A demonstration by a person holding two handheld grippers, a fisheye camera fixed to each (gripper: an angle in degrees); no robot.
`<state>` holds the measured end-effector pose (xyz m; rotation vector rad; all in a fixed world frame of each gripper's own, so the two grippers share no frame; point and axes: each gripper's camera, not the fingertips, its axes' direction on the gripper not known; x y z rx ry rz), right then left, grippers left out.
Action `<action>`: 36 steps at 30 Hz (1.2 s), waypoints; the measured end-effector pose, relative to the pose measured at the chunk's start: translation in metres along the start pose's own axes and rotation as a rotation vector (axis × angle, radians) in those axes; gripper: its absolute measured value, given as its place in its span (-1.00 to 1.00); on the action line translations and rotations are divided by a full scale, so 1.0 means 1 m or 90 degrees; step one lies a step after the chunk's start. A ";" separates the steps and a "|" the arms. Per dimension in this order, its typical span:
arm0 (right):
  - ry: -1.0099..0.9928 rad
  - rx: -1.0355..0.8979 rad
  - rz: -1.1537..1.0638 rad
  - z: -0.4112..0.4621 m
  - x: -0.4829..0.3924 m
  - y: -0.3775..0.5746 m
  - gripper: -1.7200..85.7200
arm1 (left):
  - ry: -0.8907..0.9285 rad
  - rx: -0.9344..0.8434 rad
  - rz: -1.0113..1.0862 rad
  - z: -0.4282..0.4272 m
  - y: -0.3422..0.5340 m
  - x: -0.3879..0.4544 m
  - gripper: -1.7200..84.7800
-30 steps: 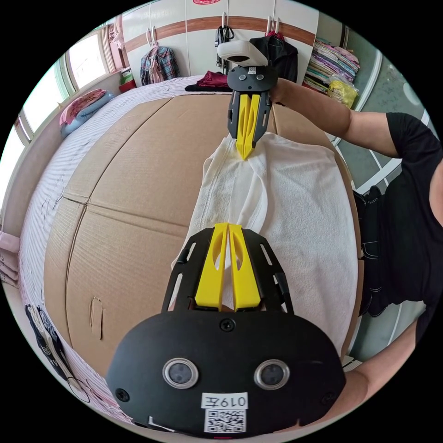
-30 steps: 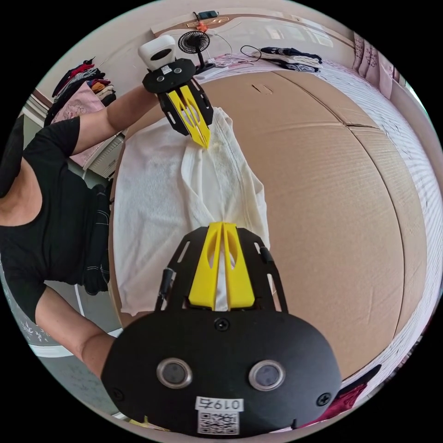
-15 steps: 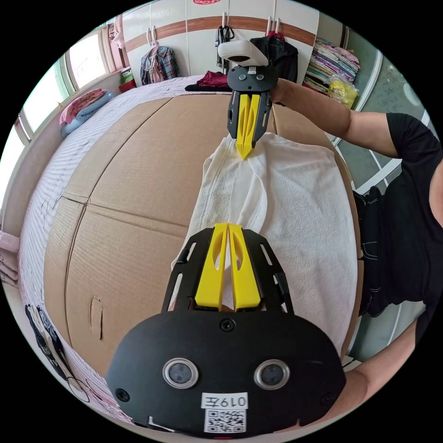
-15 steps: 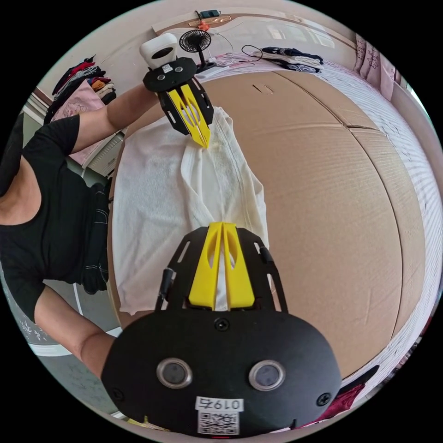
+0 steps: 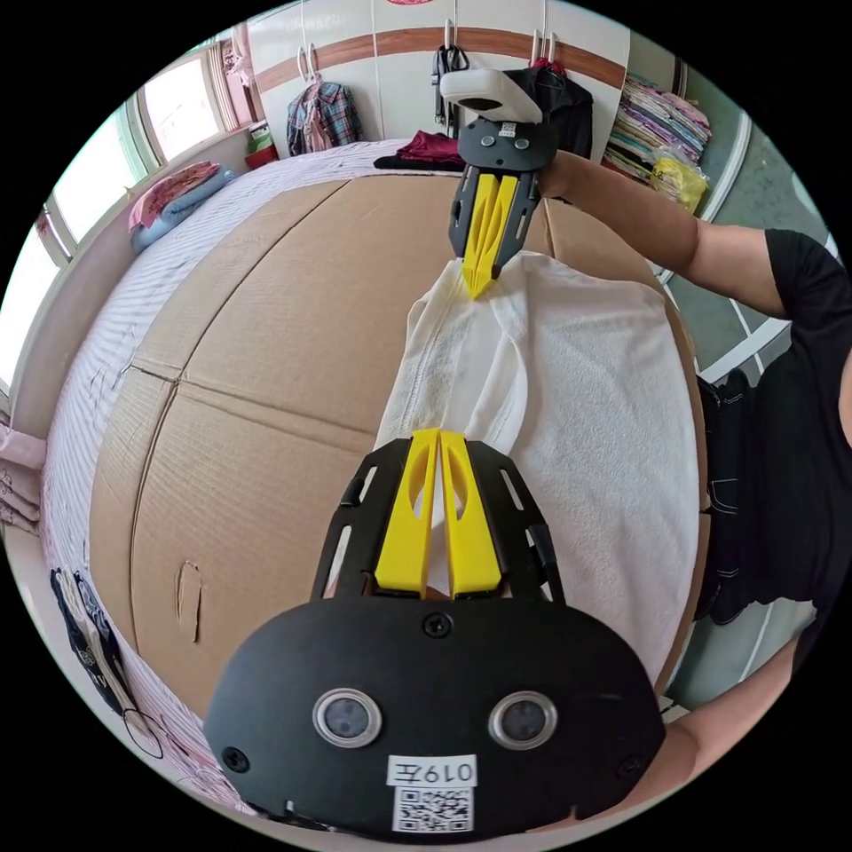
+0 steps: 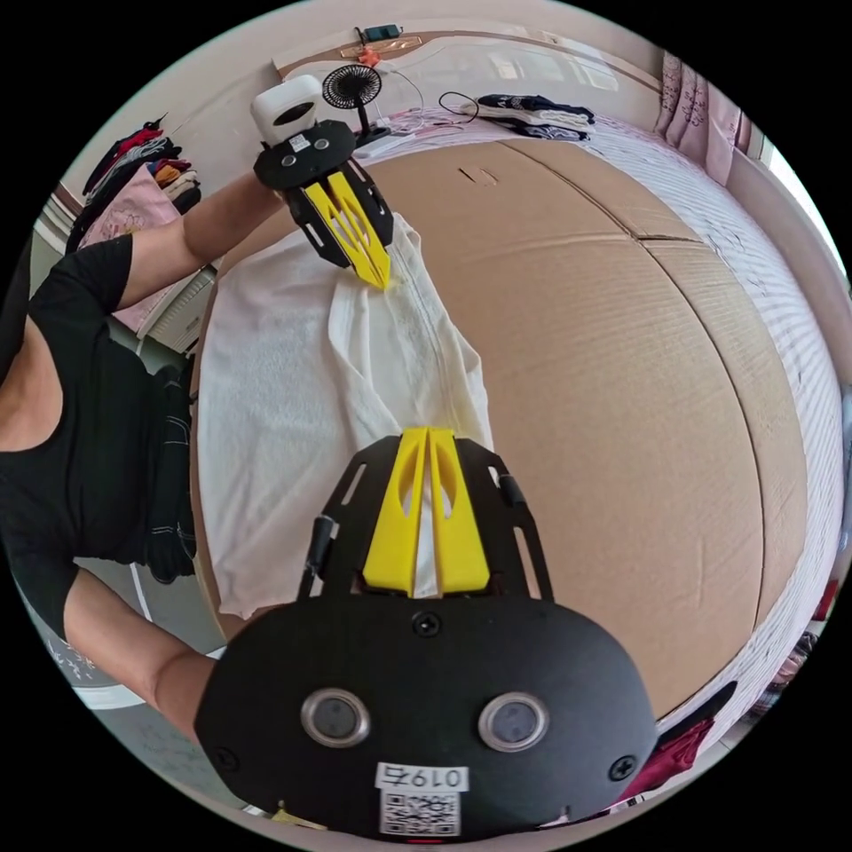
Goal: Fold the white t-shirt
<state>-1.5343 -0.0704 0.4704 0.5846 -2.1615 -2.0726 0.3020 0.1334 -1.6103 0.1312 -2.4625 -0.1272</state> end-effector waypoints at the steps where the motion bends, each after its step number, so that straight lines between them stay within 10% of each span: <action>1: 0.001 -0.004 0.001 0.003 -0.003 -0.001 -0.98 | -0.002 -0.002 -0.003 0.000 0.000 -0.001 -0.94; 36: -0.035 0.093 -0.072 0.038 -0.112 -0.185 -0.89 | -0.036 0.056 -0.025 -0.103 0.119 -0.001 -0.83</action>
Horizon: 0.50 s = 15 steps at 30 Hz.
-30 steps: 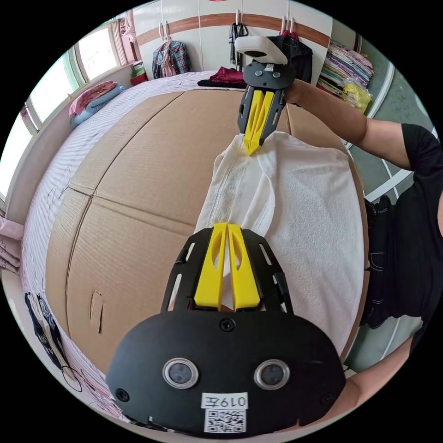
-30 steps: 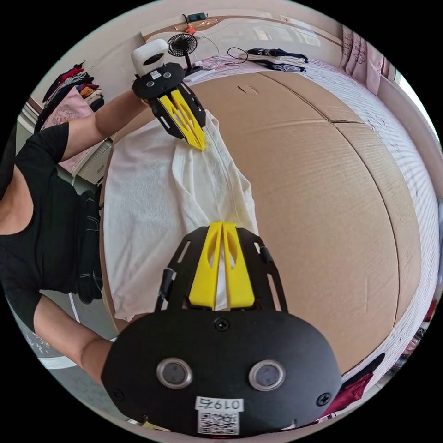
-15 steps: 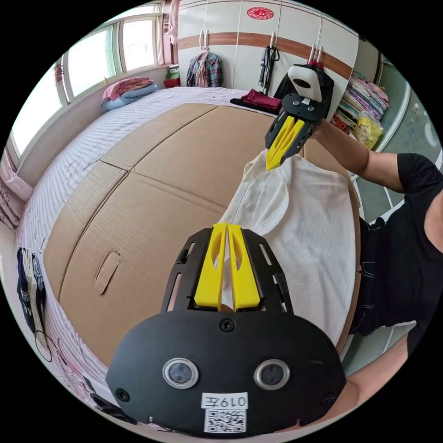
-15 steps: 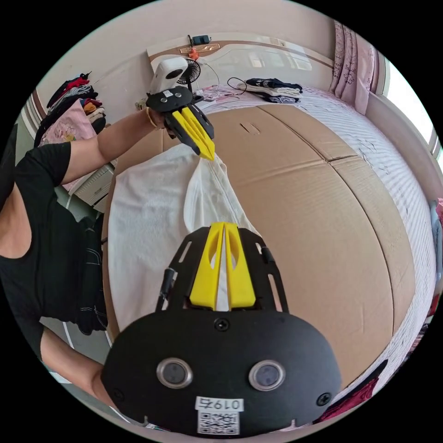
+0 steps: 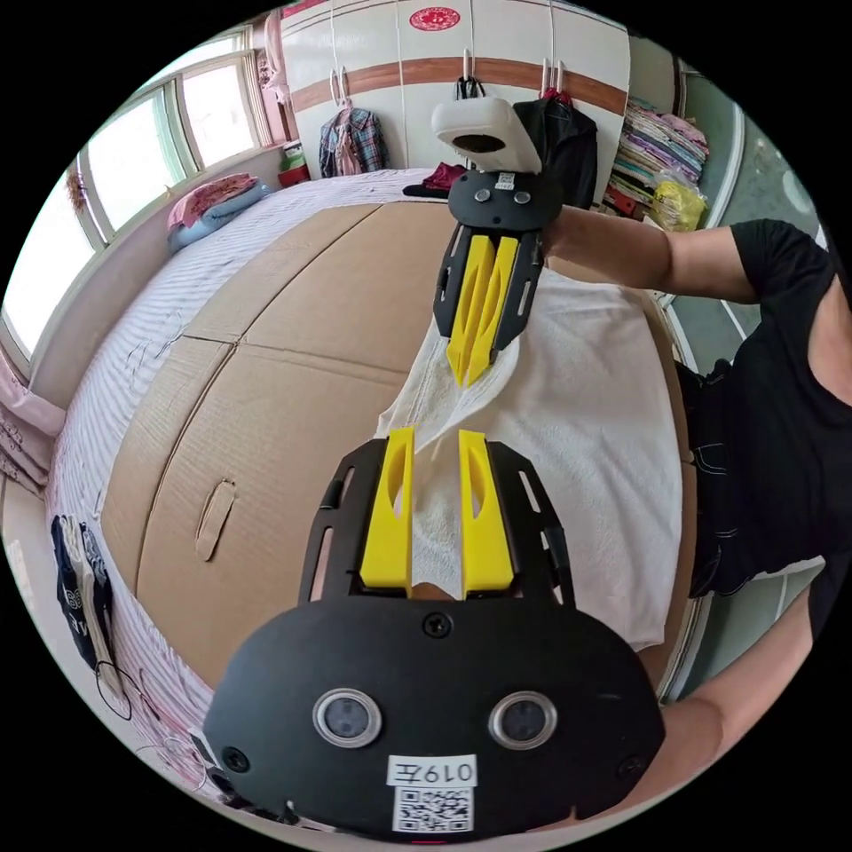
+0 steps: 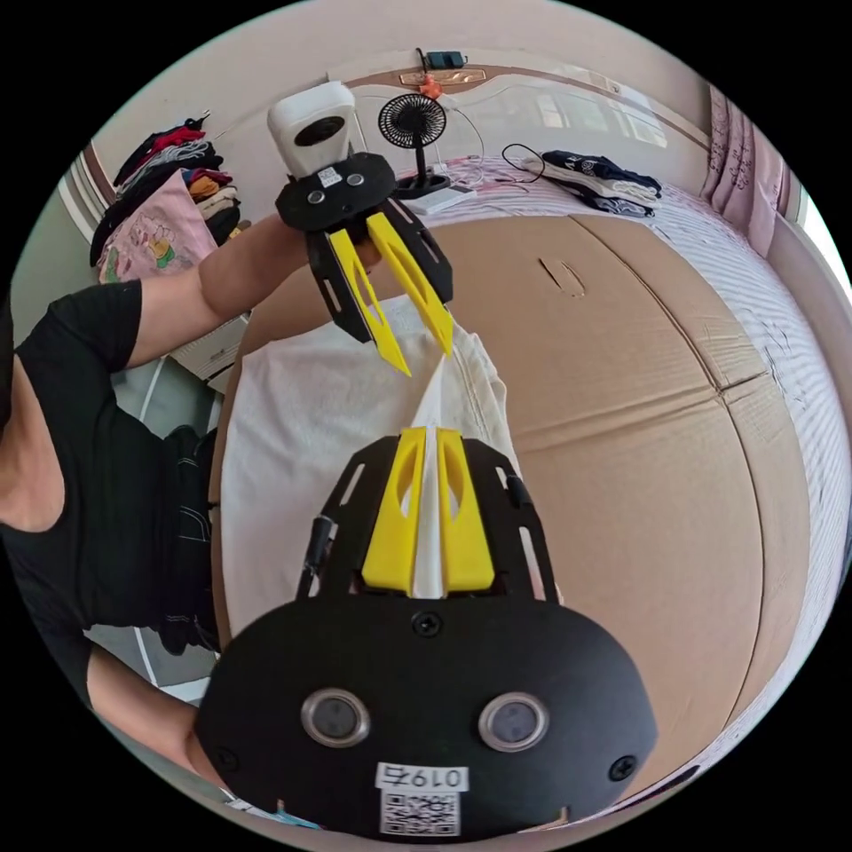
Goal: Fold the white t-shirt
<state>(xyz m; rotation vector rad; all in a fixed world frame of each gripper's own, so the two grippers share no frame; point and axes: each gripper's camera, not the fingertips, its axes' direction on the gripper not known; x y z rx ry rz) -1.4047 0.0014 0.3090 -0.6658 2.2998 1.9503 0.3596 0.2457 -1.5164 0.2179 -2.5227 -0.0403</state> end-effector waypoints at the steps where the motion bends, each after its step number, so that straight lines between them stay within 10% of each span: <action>1: -0.013 0.005 0.005 0.002 0.000 -0.007 -0.85 | -0.009 -0.009 0.002 0.001 0.000 0.001 -0.83; 15: -0.027 0.060 0.056 0.005 0.012 -0.058 -0.95 | 0.049 -0.010 0.077 -0.028 0.037 0.023 -0.94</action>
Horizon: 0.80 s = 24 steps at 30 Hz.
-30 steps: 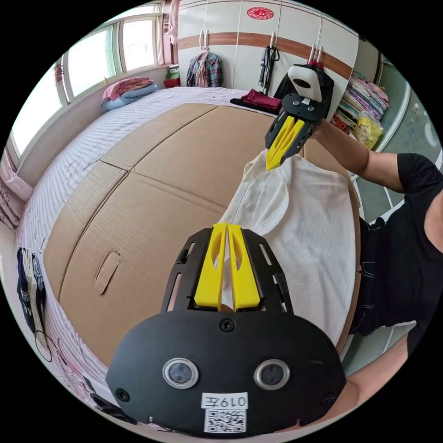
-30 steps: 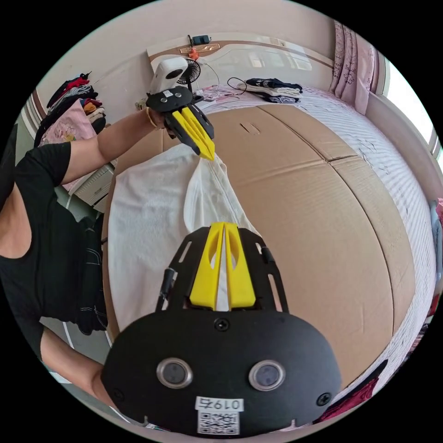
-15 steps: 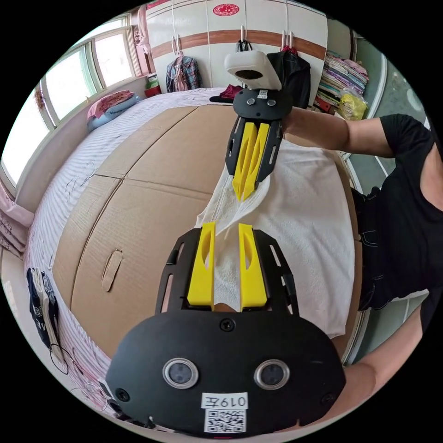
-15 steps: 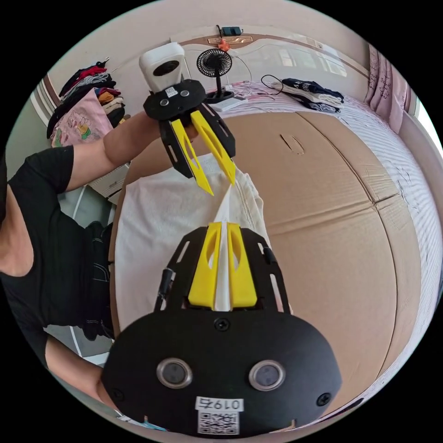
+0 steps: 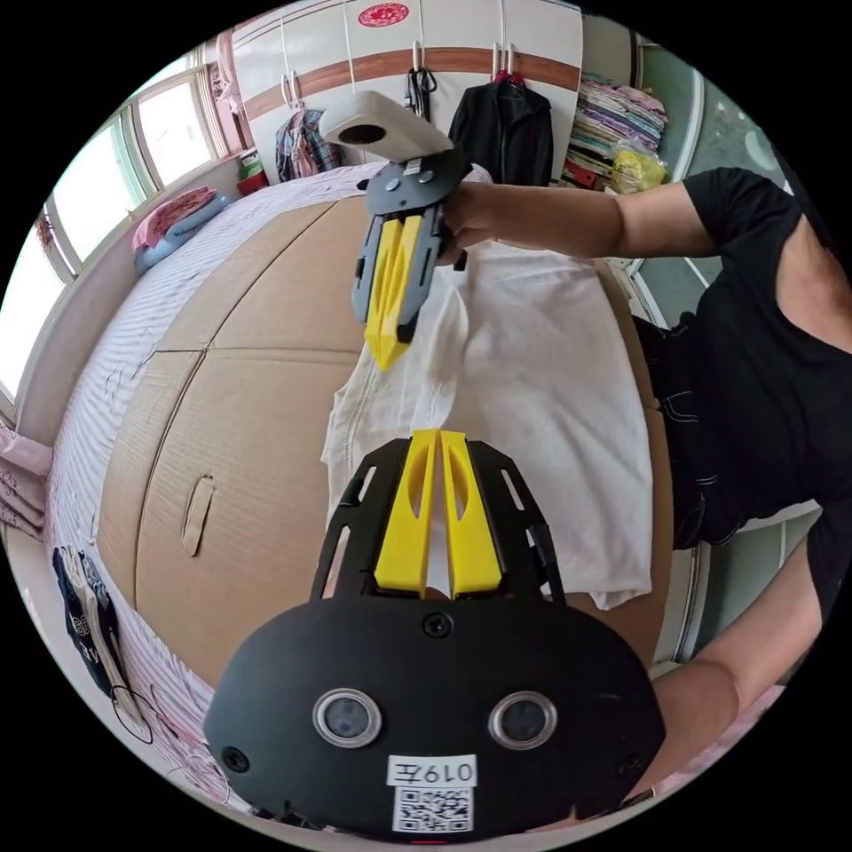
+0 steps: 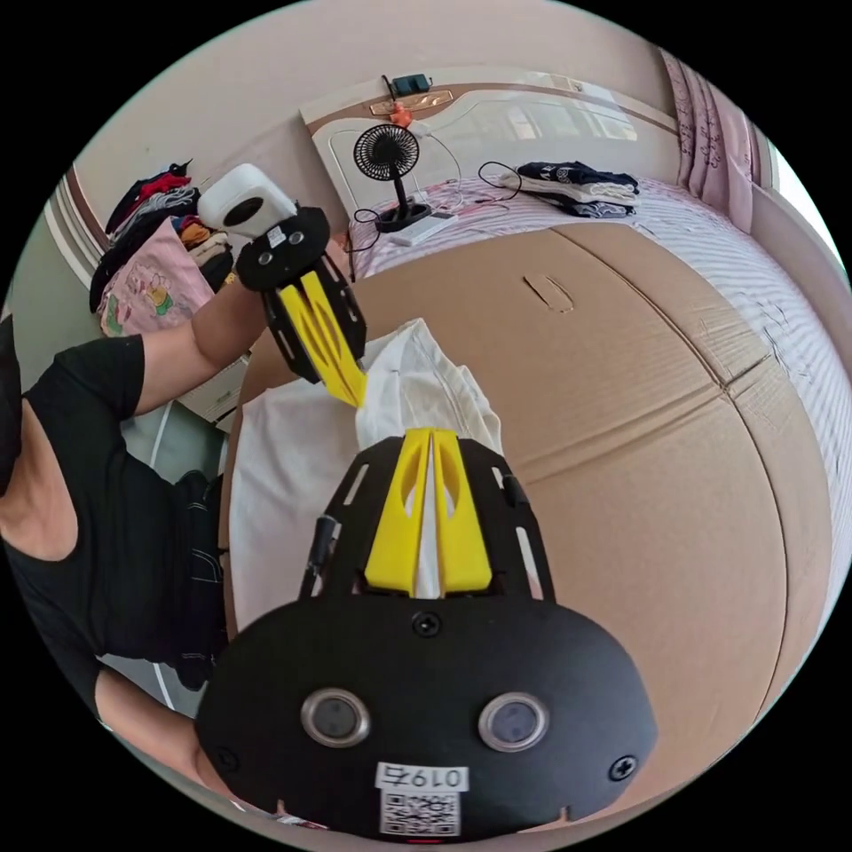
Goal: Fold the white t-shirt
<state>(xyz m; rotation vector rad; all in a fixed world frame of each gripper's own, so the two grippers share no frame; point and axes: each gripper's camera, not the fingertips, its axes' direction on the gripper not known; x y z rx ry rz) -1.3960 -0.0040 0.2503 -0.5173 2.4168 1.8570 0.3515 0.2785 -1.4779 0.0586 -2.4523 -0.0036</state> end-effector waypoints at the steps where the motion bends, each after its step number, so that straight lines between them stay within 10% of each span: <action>1: -0.006 -0.008 0.000 0.005 0.002 -0.005 -0.95 | 0.005 0.001 0.006 -0.001 0.001 0.002 -0.94; 24: 0.012 -0.074 -0.074 0.043 -0.013 -0.070 -0.93 | 0.124 0.147 -0.021 -0.056 0.062 -0.035 -0.94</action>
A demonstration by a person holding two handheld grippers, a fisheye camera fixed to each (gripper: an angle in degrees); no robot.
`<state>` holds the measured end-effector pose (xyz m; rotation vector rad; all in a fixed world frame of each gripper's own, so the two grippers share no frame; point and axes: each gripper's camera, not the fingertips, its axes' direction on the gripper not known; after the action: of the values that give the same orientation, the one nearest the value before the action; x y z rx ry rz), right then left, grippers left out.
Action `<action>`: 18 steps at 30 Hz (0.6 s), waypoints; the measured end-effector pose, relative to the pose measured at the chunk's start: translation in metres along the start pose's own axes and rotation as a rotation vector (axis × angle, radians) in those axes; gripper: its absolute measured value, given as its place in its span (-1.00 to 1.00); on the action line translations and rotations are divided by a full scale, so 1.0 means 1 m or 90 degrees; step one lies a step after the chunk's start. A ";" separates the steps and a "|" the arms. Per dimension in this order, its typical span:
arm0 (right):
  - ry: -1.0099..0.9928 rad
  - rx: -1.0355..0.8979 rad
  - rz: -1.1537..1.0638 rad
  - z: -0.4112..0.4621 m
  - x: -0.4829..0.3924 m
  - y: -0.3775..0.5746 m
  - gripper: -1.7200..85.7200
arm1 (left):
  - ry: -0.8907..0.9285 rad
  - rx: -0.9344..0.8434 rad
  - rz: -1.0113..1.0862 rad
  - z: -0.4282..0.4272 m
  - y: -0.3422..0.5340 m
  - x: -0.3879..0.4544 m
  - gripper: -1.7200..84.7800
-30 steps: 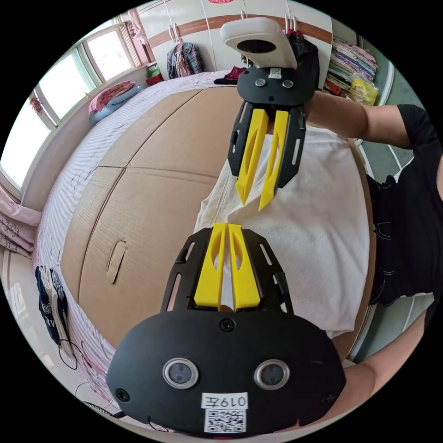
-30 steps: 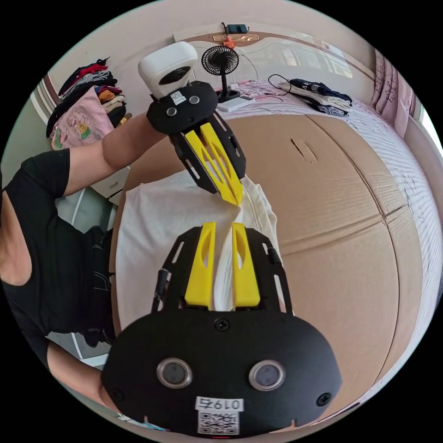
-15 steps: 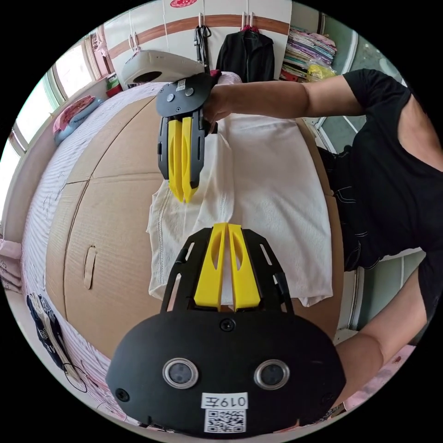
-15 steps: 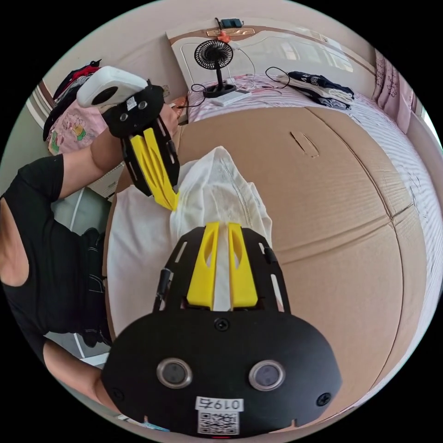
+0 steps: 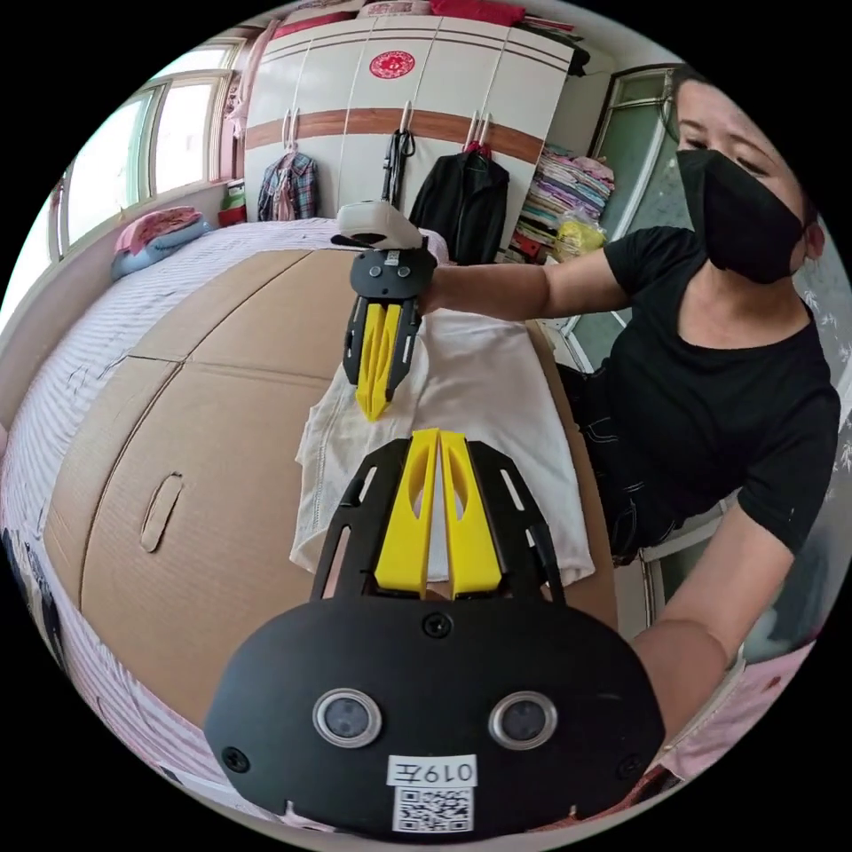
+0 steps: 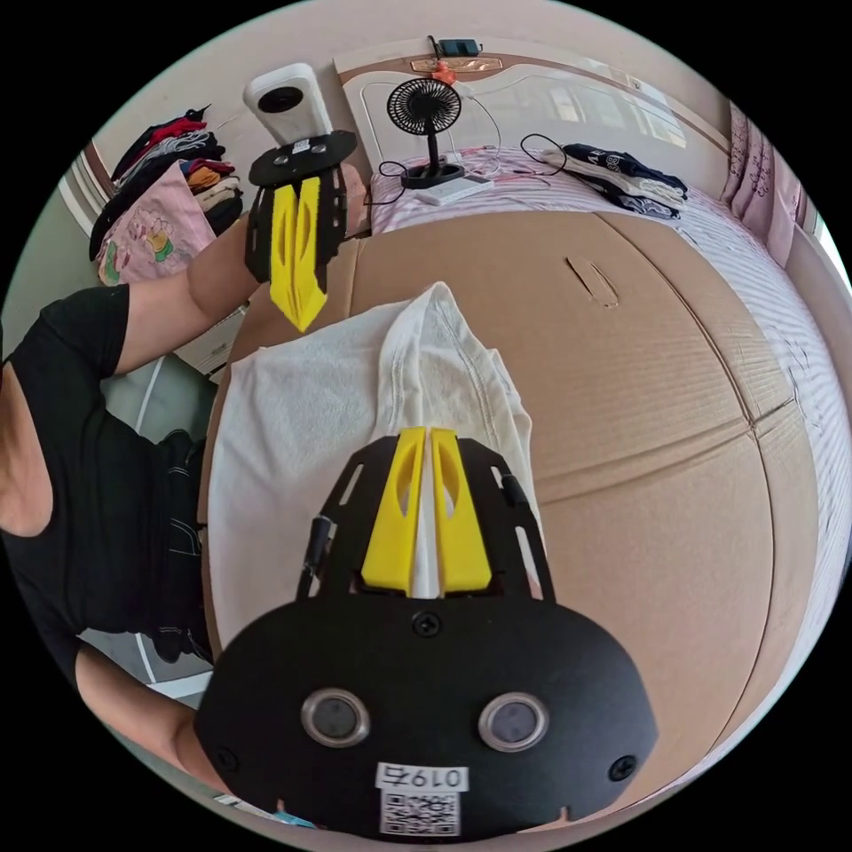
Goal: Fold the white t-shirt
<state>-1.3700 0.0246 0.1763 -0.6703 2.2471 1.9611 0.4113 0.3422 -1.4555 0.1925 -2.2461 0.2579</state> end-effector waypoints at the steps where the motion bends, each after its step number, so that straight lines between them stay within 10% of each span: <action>1: 0.008 0.000 0.002 0.002 0.000 -0.002 -0.90 | -0.017 0.003 -0.014 0.000 -0.001 -0.003 -0.94; 6: 0.003 -0.003 -0.009 0.006 0.000 -0.006 -0.86 | -0.178 -0.046 -0.168 0.023 -0.010 -0.040 -0.94; 18: 0.030 -0.014 -0.046 0.007 -0.006 -0.006 -0.74 | -0.185 -0.178 -0.051 0.086 -0.047 -0.018 -0.94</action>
<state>-1.3640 0.0328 0.1717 -0.7956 2.1982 1.9592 0.3692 0.2757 -1.5173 0.1772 -2.5247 -0.1375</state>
